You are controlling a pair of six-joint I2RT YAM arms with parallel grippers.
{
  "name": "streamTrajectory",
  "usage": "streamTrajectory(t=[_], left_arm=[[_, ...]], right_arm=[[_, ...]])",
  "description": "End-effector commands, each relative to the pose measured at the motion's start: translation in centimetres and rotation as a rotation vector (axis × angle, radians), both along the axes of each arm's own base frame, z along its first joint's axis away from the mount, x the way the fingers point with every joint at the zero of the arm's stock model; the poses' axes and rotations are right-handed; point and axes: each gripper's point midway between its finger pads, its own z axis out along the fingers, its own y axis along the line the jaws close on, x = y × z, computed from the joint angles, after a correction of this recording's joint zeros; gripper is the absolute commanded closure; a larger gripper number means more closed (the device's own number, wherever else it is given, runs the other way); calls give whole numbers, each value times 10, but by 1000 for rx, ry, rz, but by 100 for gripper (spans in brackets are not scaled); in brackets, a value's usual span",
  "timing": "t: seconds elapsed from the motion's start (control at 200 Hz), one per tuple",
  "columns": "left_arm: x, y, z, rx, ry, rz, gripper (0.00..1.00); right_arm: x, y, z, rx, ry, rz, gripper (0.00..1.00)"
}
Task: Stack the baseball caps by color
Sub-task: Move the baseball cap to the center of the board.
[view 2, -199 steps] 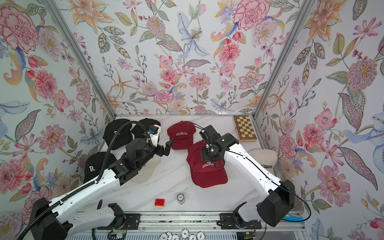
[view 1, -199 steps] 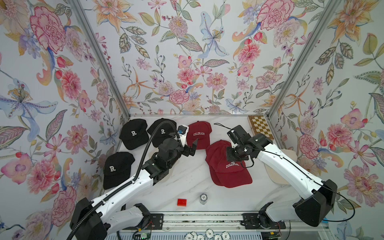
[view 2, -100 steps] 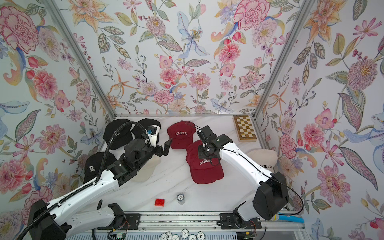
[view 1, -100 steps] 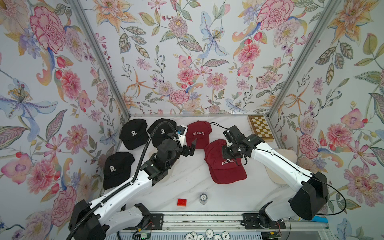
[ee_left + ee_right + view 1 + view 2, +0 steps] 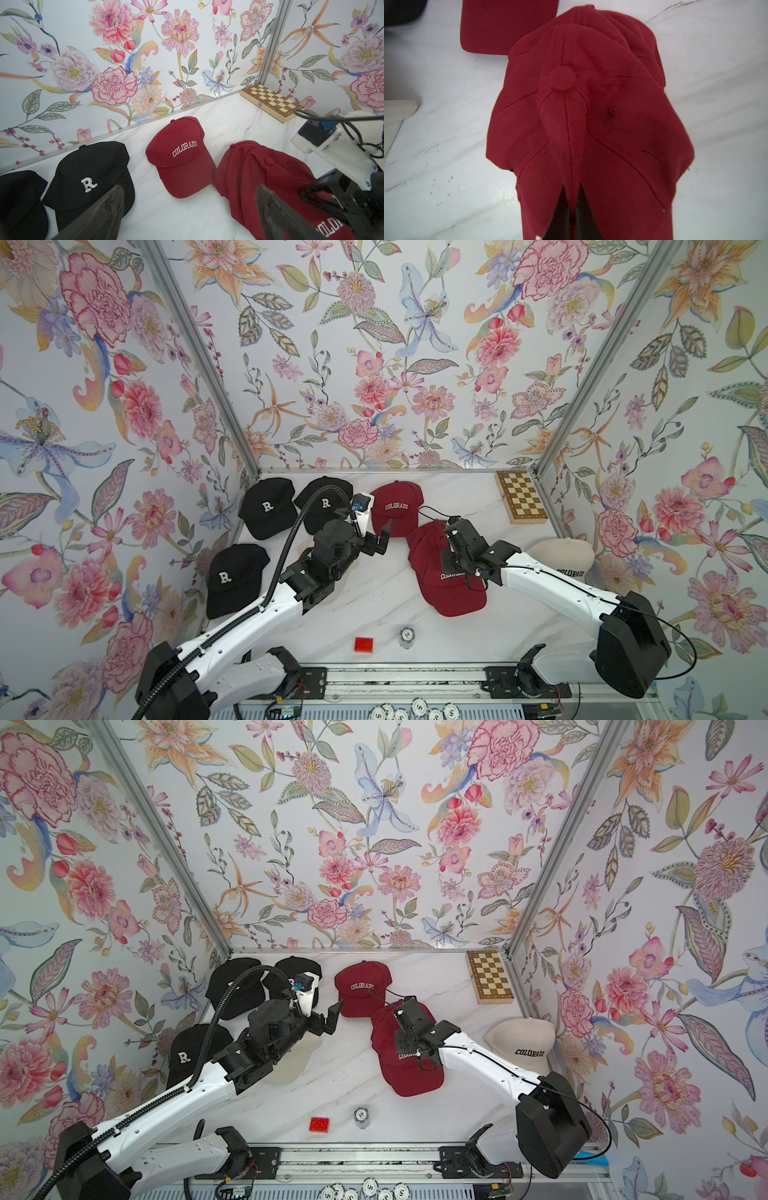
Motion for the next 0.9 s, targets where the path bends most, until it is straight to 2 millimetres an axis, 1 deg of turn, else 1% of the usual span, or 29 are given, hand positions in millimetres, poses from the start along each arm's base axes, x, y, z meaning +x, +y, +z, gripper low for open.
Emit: streamTrajectory(t=[0.0, 0.14, 0.3, 0.48, 0.721, 0.896], left_arm=[[-4, 9, -6, 14, 15, 19, 0], [-5, 11, -7, 13, 18, 22, 0], [-5, 11, -7, 11, 21, 27, 0], [-5, 11, -7, 6, 26, 26, 0], [-5, 10, -7, 15, 25, 23, 0], [-5, 10, -7, 17, 26, 20, 0]], right_arm=[[2, 1, -17, -8, 0, -27, 93], [1, -2, -32, -3, -3, -62, 90], [-3, -14, -47, -19, 5, -144, 91], [-6, -23, -55, -38, 1, -212, 92], [-6, -26, -60, -63, 1, -269, 92], [-6, -39, -63, -98, 1, -294, 91]])
